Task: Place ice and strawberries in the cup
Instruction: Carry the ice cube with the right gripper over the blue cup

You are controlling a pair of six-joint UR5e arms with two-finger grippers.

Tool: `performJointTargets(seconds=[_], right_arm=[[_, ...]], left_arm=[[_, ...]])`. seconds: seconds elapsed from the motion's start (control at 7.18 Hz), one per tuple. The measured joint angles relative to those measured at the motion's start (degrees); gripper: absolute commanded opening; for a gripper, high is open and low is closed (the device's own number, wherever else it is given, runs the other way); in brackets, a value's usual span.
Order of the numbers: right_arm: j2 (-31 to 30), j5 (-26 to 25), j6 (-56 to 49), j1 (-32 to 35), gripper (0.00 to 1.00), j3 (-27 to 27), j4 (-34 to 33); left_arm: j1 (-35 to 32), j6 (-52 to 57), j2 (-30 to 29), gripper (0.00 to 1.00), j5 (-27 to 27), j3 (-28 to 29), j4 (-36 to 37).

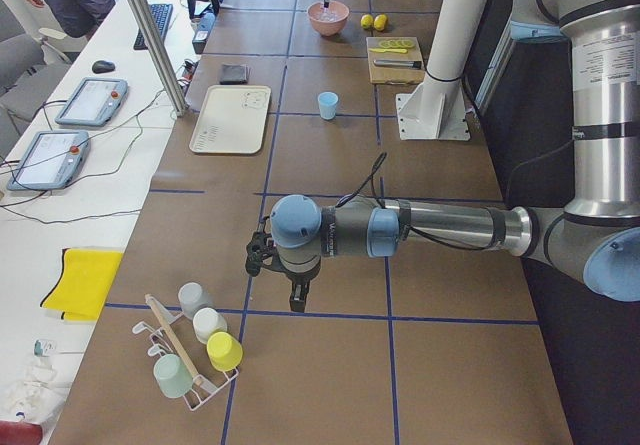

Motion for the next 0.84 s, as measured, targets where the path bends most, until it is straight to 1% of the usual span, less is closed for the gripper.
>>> performJointTargets(seconds=[0.28, 0.42, 0.56, 0.7, 0.84], right_arm=[[12.2, -0.9, 3.6, -4.3, 0.0, 0.1, -11.2], [19.5, -2.8, 7.6, -8.4, 0.0, -0.2, -17.2], [26.5, -5.6, 12.3, -13.1, 0.0, -1.1, -22.0], [33.1, -9.0, 17.6, -17.6, 0.0, -3.4, -24.7], [39.0, -12.4, 22.8, -21.7, 0.0, -6.8, -25.8]], left_arm=[[0.0, 0.0, -0.1, 1.0, 0.0, -0.1, 0.0], [0.0, 0.0, -0.1, 1.0, 0.0, -0.1, 0.0], [0.0, 0.0, -0.1, 1.0, 0.0, -0.1, 0.0], [0.0, 0.0, -0.2, 1.0, 0.0, -0.1, 0.0], [0.0, 0.0, -0.2, 1.0, 0.0, 0.0, 0.0]])
